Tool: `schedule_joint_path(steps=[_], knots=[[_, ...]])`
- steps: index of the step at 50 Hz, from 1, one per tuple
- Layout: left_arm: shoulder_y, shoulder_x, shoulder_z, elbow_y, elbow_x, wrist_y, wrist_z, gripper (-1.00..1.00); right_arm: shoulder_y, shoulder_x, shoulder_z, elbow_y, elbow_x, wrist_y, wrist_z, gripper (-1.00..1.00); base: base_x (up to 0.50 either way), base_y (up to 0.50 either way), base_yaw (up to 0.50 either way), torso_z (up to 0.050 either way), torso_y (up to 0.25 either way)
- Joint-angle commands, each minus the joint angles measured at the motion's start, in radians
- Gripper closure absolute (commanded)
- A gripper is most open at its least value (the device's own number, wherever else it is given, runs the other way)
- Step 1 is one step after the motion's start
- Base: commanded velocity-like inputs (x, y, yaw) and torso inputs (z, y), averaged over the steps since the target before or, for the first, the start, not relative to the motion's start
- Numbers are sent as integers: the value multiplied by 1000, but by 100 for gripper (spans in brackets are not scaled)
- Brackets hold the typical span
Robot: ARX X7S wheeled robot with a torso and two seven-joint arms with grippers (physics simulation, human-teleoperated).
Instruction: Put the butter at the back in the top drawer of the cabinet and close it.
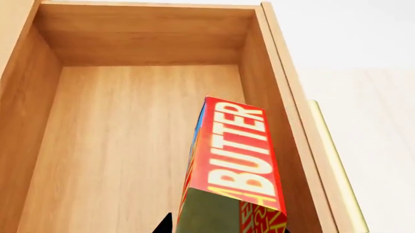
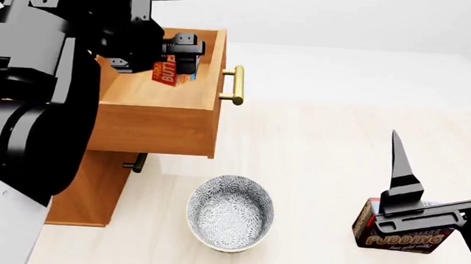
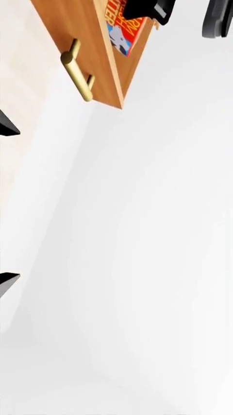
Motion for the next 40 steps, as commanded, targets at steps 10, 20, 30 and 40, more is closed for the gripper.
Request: schedule_joint_path(steps=[10, 20, 30, 40], knots=[[11, -1, -46, 0, -5, 5, -28, 100, -8, 0, 3, 7, -1, -1, 1, -100, 0, 0, 0, 1, 2], [20, -1, -50, 0, -5, 5, -29, 100, -11, 0, 6, 5, 1, -1, 6, -100, 0, 0, 0, 0, 1], [32, -1, -51, 0, -6, 4, -28, 100, -17, 0, 6, 5, -3, -2, 8, -100, 0, 0, 0, 1, 1], [42, -1, -55, 0, -4, 0, -29, 100, -23, 0, 4, 7, -8, -6, 9, -100, 0, 0, 0, 0, 1]])
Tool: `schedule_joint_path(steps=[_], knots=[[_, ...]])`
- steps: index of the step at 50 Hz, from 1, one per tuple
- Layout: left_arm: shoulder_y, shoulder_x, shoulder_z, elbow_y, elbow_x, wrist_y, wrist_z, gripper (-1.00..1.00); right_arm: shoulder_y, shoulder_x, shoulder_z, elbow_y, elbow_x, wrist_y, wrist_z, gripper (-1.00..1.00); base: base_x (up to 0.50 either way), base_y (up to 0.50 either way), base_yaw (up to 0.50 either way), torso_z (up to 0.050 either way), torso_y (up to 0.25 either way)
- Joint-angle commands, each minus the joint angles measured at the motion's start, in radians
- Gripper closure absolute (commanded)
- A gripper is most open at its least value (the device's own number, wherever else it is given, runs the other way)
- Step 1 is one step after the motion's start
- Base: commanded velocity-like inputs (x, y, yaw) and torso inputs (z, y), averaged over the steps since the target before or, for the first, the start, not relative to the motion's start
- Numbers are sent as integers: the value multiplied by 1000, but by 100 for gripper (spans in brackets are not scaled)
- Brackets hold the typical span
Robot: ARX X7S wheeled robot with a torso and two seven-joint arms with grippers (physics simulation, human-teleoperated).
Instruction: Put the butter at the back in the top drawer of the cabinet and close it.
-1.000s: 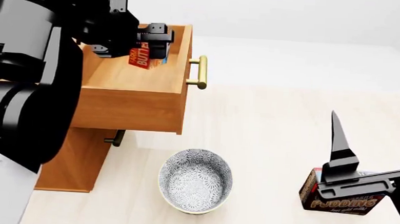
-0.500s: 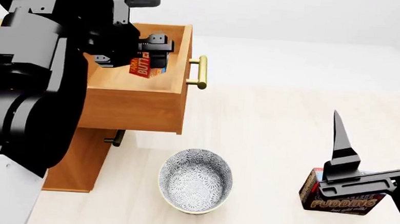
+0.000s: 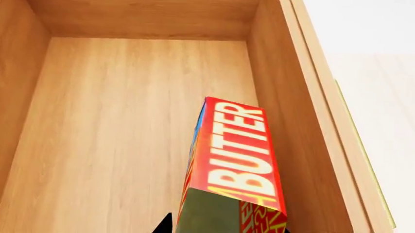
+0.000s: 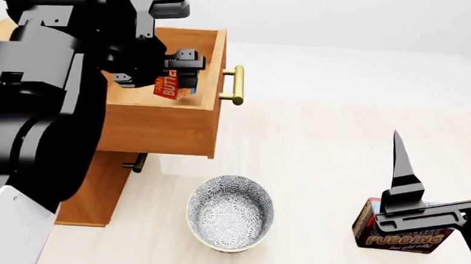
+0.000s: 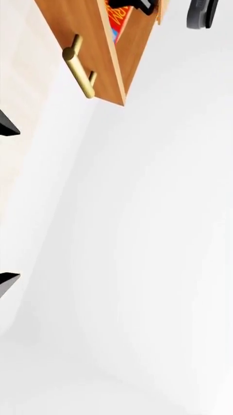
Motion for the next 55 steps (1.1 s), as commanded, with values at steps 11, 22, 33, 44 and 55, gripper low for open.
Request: schedule_joint_path(steps=[11, 22, 33, 44, 55], knots=[[-1, -2, -32, 0, -8, -3, -6, 100, -11, 0, 1, 0, -5, -4, 5, -100, 0, 0, 0, 1, 1], [0, -3, -33, 0, -6, -9, -5, 100, -13, 0, 4, -2, -5, -3, 8, -100, 0, 0, 0, 0, 1], [-7, -5, -29, 0, -5, -15, 3, 100, -15, 0, 8, -2, -5, -3, 7, -100, 0, 0, 0, 1, 1], [-13, -6, -31, 0, -5, -20, 2, -100, -11, 0, 19, -7, 6, 6, 8, -100, 0, 0, 0, 0, 0], [-19, -5, -33, 0, -5, -23, 8, -100, -12, 0, 23, -11, 9, 9, 10, -100, 0, 0, 0, 0, 0]])
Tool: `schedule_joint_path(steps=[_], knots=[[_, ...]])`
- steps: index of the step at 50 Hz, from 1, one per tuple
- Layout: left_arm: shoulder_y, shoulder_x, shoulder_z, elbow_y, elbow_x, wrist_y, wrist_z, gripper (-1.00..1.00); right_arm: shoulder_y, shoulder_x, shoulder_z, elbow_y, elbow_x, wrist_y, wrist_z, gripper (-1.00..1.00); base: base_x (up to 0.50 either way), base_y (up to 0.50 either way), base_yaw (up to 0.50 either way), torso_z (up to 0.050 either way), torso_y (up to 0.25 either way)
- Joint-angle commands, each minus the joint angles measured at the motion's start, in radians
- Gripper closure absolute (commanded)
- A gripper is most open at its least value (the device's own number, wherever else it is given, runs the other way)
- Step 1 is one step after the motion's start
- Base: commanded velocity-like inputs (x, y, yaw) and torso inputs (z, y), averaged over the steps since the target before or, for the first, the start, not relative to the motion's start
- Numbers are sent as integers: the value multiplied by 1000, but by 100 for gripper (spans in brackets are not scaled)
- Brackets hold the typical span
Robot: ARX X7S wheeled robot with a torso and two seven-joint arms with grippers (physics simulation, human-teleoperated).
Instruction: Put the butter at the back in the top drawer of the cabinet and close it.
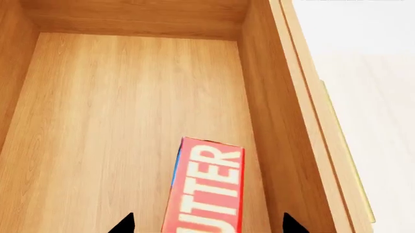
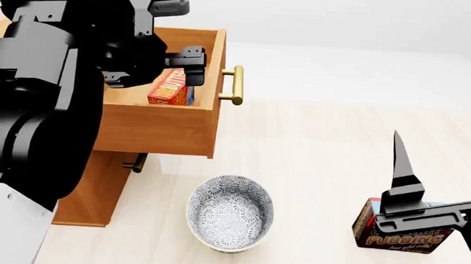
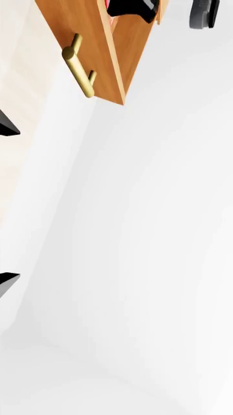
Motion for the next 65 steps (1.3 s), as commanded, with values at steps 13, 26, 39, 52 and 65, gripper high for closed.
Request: schedule_joint_path(steps=[13, 26, 39, 52, 65], knots=[[-53, -5, -4, 0, 2, -9, 2, -100, 2, 0, 15, -7, 10, 9, 2, -100, 0, 0, 0, 0, 0], [-137, -6, 31, 0, 1, -22, 24, -100, 14, 0, 33, -7, 24, 20, -8, -100, 0, 0, 0, 0, 0], [-208, 7, 153, 0, -116, -31, 126, -100, 28, 0, 55, -8, 42, 35, -26, -100, 0, 0, 0, 0, 1], [-243, 8, 508, 0, -568, -25, 147, -100, 20, 0, 53, -8, 34, 28, -28, -100, 0, 0, 0, 0, 0], [-258, 8, 1093, 38, -1258, 1, 91, -100, 14, 0, 54, -8, 33, 29, -24, -100, 0, 0, 0, 0, 0]])
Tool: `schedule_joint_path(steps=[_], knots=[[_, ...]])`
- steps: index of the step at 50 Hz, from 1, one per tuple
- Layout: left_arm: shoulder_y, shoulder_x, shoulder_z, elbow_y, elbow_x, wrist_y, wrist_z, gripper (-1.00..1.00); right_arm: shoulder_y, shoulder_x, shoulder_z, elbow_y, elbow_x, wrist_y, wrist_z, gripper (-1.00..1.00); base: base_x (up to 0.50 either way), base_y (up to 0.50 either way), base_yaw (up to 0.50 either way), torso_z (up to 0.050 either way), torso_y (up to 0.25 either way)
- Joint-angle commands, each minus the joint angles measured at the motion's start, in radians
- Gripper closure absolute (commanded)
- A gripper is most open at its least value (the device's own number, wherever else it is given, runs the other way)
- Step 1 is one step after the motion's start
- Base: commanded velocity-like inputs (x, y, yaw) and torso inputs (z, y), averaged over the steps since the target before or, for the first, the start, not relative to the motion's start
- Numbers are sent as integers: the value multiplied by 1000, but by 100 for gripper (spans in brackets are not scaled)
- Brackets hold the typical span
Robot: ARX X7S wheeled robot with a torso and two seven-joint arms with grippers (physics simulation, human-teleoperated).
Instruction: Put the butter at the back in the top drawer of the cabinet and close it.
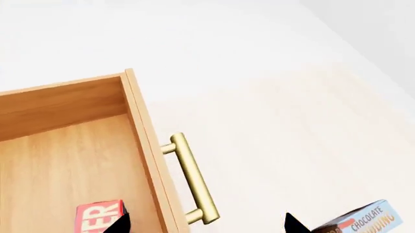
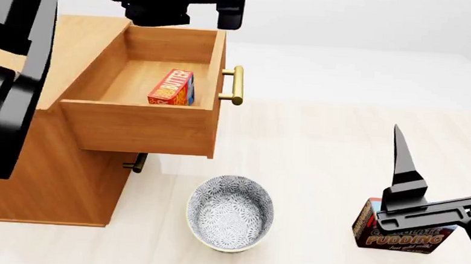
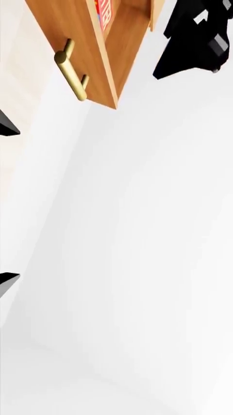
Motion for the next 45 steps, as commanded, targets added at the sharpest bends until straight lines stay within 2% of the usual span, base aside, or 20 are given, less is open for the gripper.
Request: schedule_joint_path(steps=[1, 9, 18, 31, 45], knots=[[-14, 1, 453, 38, -543, 23, -54, -100, -3, 0, 3, 0, 0, 1, 1, -100, 0, 0, 0, 0, 0], [-12, 1, 708, 126, -874, 73, -202, -100, -8, 0, 2, 0, -4, -3, 7, -100, 0, 0, 0, 0, 0], [7, 0, 835, 258, -1115, 131, -444, -100, -20, 0, -5, 0, -15, -15, 21, -100, 0, 0, 0, 0, 0], [55, -8, 828, 449, -1285, 181, -720, -100, -35, 0, -14, 0, -28, -32, 34, -100, 0, 0, 0, 0, 0], [112, -6, 821, 603, -1374, 280, -961, -100, -51, 0, -22, 0, -47, -49, 39, -100, 0, 0, 0, 0, 0]])
